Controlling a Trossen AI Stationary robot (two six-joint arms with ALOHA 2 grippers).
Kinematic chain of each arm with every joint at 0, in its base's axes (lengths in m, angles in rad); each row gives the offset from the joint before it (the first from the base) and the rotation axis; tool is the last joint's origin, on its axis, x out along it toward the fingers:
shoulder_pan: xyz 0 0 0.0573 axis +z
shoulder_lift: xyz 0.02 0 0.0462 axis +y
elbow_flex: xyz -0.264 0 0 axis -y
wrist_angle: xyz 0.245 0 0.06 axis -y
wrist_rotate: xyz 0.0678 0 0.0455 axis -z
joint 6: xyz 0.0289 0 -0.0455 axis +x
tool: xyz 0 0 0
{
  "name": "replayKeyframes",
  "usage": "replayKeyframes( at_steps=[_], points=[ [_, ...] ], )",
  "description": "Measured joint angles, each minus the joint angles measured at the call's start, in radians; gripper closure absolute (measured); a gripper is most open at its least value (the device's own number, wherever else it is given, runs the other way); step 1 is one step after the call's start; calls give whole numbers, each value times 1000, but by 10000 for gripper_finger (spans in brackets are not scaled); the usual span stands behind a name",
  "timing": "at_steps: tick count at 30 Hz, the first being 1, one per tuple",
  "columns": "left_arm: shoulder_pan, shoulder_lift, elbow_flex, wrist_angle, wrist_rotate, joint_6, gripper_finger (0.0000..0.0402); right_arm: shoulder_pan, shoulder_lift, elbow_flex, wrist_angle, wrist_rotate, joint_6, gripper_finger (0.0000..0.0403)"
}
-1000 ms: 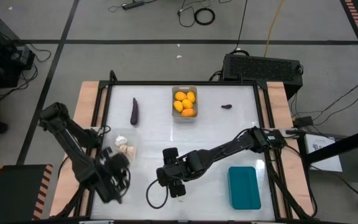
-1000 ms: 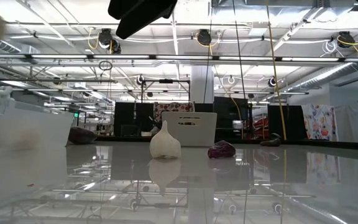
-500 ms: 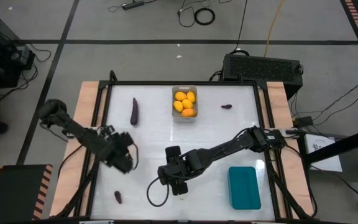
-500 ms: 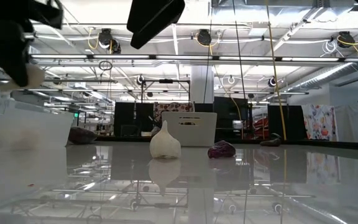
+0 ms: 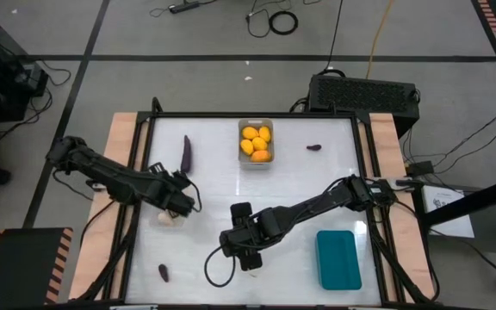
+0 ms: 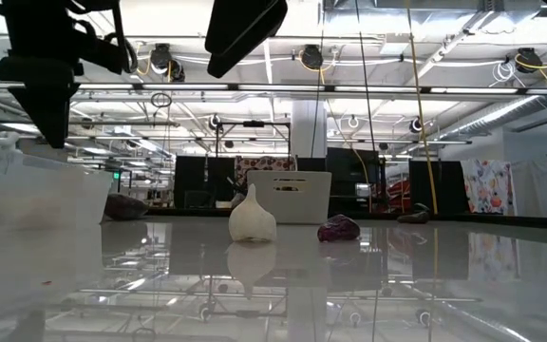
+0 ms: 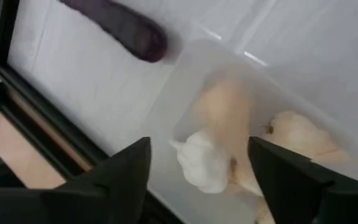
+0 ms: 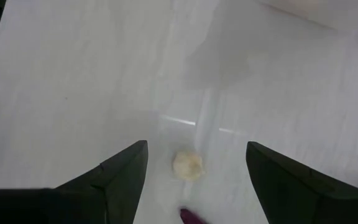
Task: Sort produce into baskets
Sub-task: Put the garlic into the transparent bin
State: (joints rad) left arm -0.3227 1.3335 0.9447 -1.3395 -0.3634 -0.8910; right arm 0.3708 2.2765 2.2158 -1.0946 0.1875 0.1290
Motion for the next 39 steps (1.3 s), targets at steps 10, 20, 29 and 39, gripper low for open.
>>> replayKeyframes(
  at_steps=[10, 20, 29, 39],
  points=[
    [-84, -152, 0, -79, -267, -104, 66, 15, 2, 0, -6, 21, 49, 138],
    [-257, -425, -67, 408, -434, 126, 66, 52, 9, -141, 4, 66, 140, 138],
    [-267, -478, -142, 478, -430, 175, 66, -5, 9, -286, 182, 23, 128, 138],
    [-267, -534, -167, 489, -427, 192, 66, -50, 9, -374, 262, -40, 140, 138]
  ],
)
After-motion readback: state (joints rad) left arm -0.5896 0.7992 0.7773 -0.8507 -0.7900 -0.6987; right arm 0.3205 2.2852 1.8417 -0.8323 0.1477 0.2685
